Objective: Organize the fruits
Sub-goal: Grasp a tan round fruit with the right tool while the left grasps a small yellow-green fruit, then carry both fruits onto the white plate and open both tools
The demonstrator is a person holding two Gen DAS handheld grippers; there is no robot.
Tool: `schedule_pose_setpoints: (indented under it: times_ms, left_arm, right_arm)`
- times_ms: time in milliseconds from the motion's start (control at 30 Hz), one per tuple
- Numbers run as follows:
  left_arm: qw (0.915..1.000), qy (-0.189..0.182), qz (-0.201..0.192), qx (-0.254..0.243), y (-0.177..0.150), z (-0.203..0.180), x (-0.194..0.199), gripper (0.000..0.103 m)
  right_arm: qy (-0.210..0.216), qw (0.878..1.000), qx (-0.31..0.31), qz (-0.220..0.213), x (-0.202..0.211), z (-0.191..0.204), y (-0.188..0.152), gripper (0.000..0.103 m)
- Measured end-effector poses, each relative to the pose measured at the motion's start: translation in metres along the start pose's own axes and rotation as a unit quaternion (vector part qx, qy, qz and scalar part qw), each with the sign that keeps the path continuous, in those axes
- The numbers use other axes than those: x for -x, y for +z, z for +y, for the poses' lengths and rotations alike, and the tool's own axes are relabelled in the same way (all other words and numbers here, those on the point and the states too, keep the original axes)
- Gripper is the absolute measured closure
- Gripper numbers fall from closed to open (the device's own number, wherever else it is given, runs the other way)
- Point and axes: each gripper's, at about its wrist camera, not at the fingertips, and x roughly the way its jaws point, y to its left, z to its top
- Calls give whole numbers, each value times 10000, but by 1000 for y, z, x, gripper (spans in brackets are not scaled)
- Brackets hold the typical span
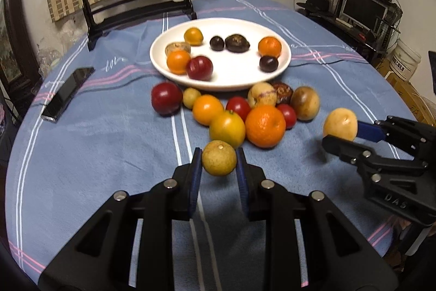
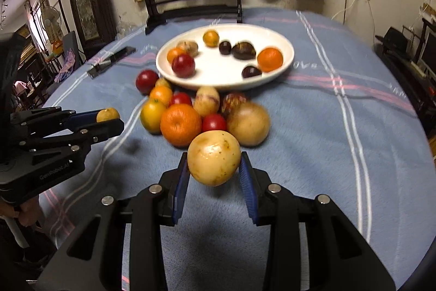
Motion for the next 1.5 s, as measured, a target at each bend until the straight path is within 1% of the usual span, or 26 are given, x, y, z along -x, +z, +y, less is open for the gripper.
schedule_pose_setpoints:
  times_ms: [200, 300, 433, 567, 700, 800, 933, 1067, 1200, 1500]
  left_arm:
    - [9997, 9, -206, -120, 15, -1, 13, 78]
    - [9991, 63, -392, -158, 32, 3, 21, 78]
    - [9983, 123, -547, -147, 57, 7, 26, 78]
    - [9979, 175, -610, -155, 81, 10, 19, 78]
    - [9984, 128, -553, -45, 101, 13, 3, 78]
    - [9984, 112, -553, -91, 116, 14, -17, 78]
    - [9994, 204, -266, -15, 134, 21, -55, 78]
    - [9996, 270, -71, 84, 142, 29, -85, 78]
    - [9996, 239, 61, 164, 148, 32, -111, 78]
    - [9991, 195, 250, 265, 148, 31, -140, 78]
  right_arm:
    - [-112, 9992, 5, -392, 18, 0, 17, 66]
    - [-139, 9984, -11, -541, 23, -3, 30, 66]
    - [-168, 9973, 29, -717, 27, -4, 56, 66]
    - [-181, 9960, 87, -871, 23, -3, 80, 66]
    - [-247, 9955, 102, -908, 4, -4, 101, 66]
    - [-241, 9964, 67, -808, -18, -7, 114, 66]
    - [-272, 9982, -53, -534, -55, -16, 128, 66]
    - [-327, 9990, -85, -284, -86, -25, 136, 66]
    - [-303, 9993, -190, -140, -105, -34, 139, 66]
    - [-230, 9994, -247, 46, -128, -37, 141, 66]
